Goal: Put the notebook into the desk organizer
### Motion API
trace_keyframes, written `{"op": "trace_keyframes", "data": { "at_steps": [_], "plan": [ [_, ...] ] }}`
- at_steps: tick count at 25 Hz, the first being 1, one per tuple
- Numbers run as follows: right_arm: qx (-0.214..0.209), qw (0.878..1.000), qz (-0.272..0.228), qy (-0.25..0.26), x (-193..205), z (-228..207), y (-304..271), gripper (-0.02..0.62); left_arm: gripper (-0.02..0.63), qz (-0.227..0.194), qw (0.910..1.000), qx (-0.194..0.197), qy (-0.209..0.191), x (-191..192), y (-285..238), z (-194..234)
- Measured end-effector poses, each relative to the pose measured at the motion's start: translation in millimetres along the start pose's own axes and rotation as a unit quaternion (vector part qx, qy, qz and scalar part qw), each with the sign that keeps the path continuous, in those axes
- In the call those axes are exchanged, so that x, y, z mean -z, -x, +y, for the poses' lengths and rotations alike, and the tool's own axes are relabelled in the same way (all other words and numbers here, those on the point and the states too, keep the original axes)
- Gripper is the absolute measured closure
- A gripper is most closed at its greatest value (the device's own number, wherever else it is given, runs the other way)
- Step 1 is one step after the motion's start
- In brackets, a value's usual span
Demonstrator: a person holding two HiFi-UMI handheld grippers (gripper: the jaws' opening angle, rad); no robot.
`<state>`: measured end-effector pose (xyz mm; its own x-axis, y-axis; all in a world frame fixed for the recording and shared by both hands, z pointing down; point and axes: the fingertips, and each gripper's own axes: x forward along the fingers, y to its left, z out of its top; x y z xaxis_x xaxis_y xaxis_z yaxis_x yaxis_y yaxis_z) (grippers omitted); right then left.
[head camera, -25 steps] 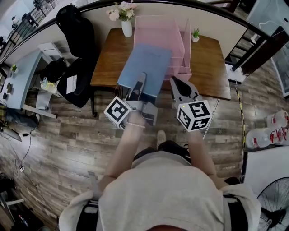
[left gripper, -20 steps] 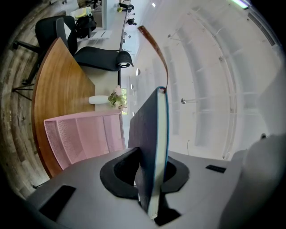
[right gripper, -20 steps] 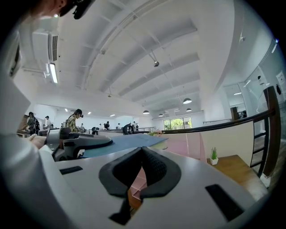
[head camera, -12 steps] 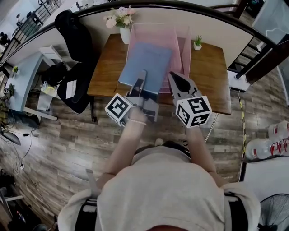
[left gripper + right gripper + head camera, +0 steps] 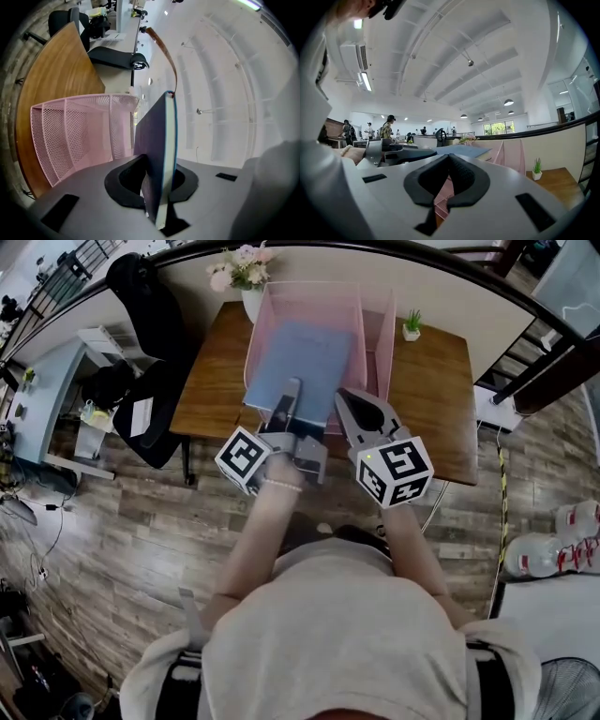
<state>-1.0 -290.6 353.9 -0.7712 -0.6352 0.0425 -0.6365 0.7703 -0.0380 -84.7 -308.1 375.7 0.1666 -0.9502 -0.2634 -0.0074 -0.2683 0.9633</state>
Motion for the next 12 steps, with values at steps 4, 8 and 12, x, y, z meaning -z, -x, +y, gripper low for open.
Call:
{"op": "trace_keyframes", "data": {
  "at_steps": [4,8,12],
  "plan": [
    [-0.002,1.000,0.004,-0.004,4.9,-0.6,0.4,0.594,0.541,0.002,1.0000,-0.007,0.006,3.4,0.9,7.7],
    [0.007,1.000,0.010,-0.009,8.2,-4.3,-0.4,0.594,0.541,0.007,0.9997,-0.020,0.011,2.9,0.0,15.9],
    [0.019,0.999,0.017,-0.021,14.5,-4.2,-1.7,0.594,0.543,0.012,0.9989,-0.035,0.028,-0.8,0.8,27.2]
  ]
}}
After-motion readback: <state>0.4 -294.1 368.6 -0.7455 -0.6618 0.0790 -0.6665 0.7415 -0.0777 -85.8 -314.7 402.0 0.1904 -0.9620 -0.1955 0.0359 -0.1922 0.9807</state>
